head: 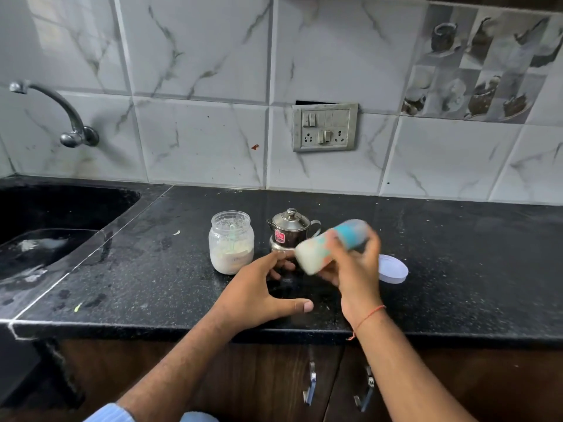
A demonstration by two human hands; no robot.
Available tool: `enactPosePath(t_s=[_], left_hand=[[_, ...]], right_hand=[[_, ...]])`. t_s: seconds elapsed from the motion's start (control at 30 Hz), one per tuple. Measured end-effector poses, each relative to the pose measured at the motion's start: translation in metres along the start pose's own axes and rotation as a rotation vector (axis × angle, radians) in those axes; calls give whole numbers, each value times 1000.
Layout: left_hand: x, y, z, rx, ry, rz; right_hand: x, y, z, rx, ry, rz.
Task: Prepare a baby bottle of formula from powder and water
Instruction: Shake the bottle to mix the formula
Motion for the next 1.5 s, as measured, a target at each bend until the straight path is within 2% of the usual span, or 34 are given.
enactPosePath(t_s=[0.07, 0.17, 0.27, 0.3, 0.4, 0.53, 0.63, 0.73, 0.77, 0.83, 0.87, 0.97, 1.0, 1.07, 1.1, 1.17, 1.2, 1.3, 1.33, 1.4, 1.43, 1.5], left_hand=[[1, -1, 0, 7, 12, -11], [0, -2, -1, 6, 8, 0], [2, -2, 0, 7, 18, -5], [2, -3, 0, 11, 21, -7], [0, -3, 0, 16, 15, 3], [1, -3, 0, 13, 22, -2], [0, -3, -1, 12, 15, 17], [0, -2, 0, 10, 19, 5], [1, -3, 0, 11, 21, 5], [0, -3, -1, 10, 16, 15], [0, -2, -1, 9, 13, 19], [-1, -2, 0, 8, 15, 0], [-1, -2, 0, 6, 16, -4], [-2, -2, -1, 9, 8, -2], [-2, -1, -2, 10, 7, 1], [-1, 0, -1, 11, 15, 1], [-1, -1, -1, 14, 15, -4], [-2, -2, -1, 14, 6, -9], [-2, -1, -1, 12, 9, -6], [-1, -1, 0, 13, 17, -9], [-1, -2, 0, 16, 20, -12], [-1, -3, -1, 22, 15, -10]], right_hand=[[1, 10, 0, -82, 15, 110], [-4, -13, 0, 145, -52, -95], [3, 11, 0, -76, 41, 103], [2, 15, 1, -98, 43, 133], [-2, -10, 1, 141, -37, -75], [1, 12, 0, -60, 21, 94], [-5, -10, 1, 139, -39, -105], [0, 11, 0, -62, 16, 78], [0, 11, 0, -60, 6, 80], [-2, -8, 2, 121, -43, -78], [-5, -12, 2, 152, -43, -119], [0, 12, -1, -64, 20, 80], [0, 11, 0, -52, 8, 73], [-3, -8, 2, 122, -36, -75], [-5, -10, 2, 132, -41, -108], [-1, 4, 0, -27, 0, 17], [-1, 10, 1, -57, 6, 69], [-4, -12, 2, 144, -46, -124], [-6, -12, 1, 135, -44, -134], [0, 7, -1, -38, 6, 28], [0, 12, 0, -69, 12, 92], [-1, -2, 1, 69, -38, -28]])
Point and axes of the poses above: each hand's wrist, its own z-axis towards the middle knuckle, its own y-axis out of the back of the hand, x = y × z, the point moved 9 cm from there along z, towards the middle knuckle, and after that the axes turned 14 degrees about x, right-handed, at the moved point
